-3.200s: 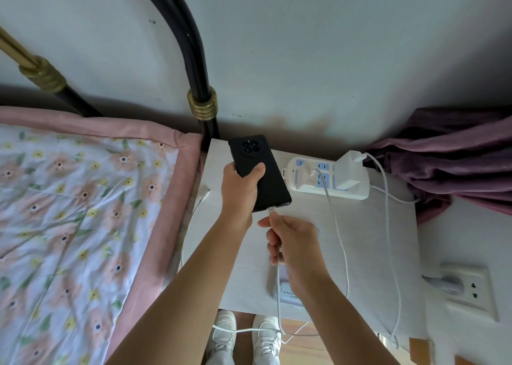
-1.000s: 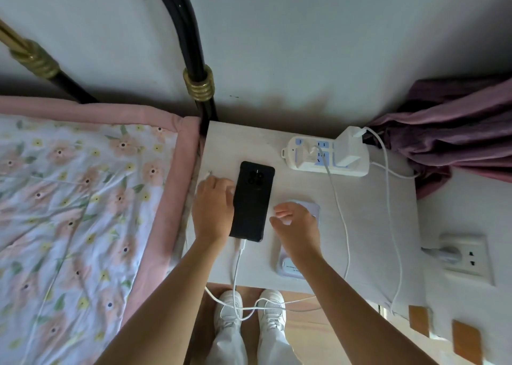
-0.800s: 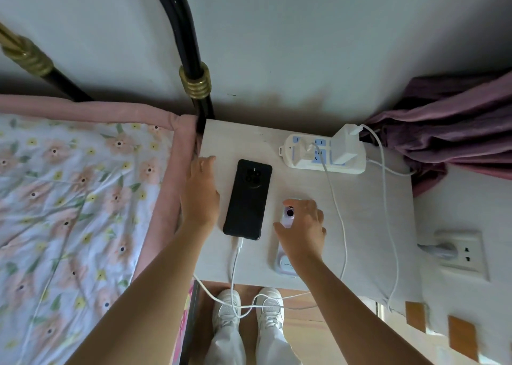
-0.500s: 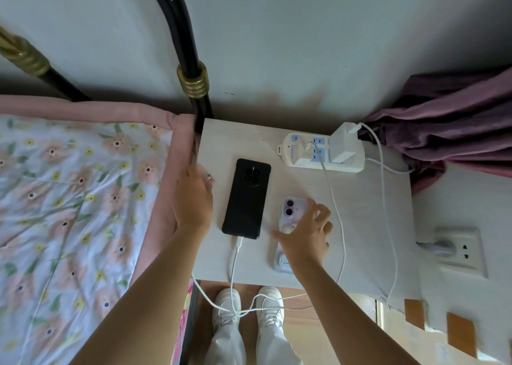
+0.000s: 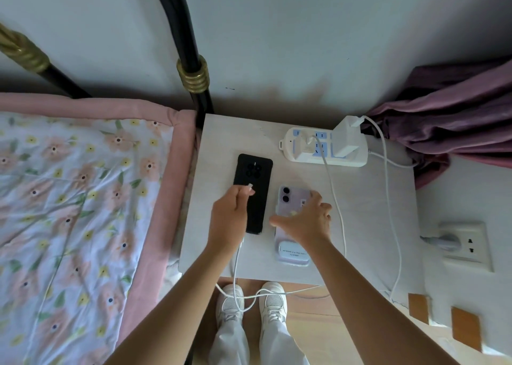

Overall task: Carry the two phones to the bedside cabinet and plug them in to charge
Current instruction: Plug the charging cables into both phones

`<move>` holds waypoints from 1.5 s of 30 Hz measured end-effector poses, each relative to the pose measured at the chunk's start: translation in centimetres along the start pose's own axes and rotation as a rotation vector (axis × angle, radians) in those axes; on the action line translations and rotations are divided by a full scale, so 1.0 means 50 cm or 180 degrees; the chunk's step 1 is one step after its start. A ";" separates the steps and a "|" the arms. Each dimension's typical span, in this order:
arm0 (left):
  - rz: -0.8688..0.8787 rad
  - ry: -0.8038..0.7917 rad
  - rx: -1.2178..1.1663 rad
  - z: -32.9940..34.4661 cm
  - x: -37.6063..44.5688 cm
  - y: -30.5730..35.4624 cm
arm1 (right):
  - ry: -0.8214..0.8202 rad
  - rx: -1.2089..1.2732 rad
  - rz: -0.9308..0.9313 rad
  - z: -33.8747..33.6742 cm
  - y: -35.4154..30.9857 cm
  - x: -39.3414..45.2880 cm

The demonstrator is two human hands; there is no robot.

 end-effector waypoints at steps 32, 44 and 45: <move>-0.0030 -0.0229 -0.0776 0.049 -0.144 0.087 | -0.0329 0.3621 0.0479 -0.034 -0.026 -0.030; -0.0379 -0.0402 -0.0794 0.062 -0.142 0.068 | 0.0174 0.3070 0.0003 -0.065 -0.021 -0.033; -0.0418 -0.0450 -0.0777 0.065 -0.142 0.065 | 0.0206 0.3017 -0.0071 -0.066 -0.020 -0.032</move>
Point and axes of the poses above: each hand's wrist, its own x-axis towards the middle knuckle, its own z-axis out of the palm, y = z × x, the point moved 7 cm from there along x, towards the middle knuckle, and after that the axes turned 3 degrees about -y, right-handed, at the moved point
